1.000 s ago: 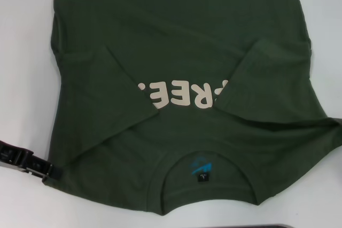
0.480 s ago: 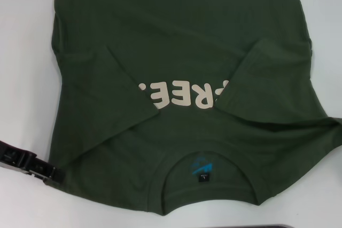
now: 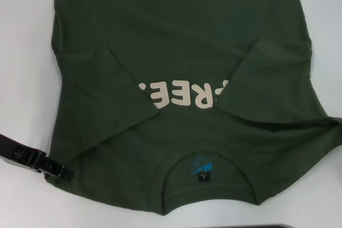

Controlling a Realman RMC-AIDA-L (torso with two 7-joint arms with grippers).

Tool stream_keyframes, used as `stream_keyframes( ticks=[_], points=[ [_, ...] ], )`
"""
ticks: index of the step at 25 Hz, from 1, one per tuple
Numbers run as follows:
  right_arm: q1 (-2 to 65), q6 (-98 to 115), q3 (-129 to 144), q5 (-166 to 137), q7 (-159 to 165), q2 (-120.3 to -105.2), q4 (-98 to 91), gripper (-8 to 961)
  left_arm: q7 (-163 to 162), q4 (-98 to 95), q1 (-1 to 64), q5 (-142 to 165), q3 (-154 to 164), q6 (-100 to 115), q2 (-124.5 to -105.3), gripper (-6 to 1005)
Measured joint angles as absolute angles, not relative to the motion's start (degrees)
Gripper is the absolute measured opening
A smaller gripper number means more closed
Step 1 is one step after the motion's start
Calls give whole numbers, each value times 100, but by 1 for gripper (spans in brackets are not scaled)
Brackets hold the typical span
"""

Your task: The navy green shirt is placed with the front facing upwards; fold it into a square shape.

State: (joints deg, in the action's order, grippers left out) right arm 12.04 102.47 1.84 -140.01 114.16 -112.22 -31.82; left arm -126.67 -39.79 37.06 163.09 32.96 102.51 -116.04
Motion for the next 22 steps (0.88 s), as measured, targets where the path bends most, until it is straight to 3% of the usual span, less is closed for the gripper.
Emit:
stream_keyframes(
  ticks=[5, 15, 22],
  points=[
    [1206, 10248, 184, -14001, 11416, -11230, -3182, 74, -12671, -3983, 3719, 16311, 3288, 10224, -11612, 561],
    [1222, 10248, 179, -14001, 11416, -11223, -3182, 75, -12688, -3986, 3748, 16311, 3211, 10188, -11572, 374],
    [1230, 10240, 175, -14001, 11416, -11222, -3182, 75, -12717, -3993, 3771, 16306, 3227, 10212, -11568, 125]
  ],
)
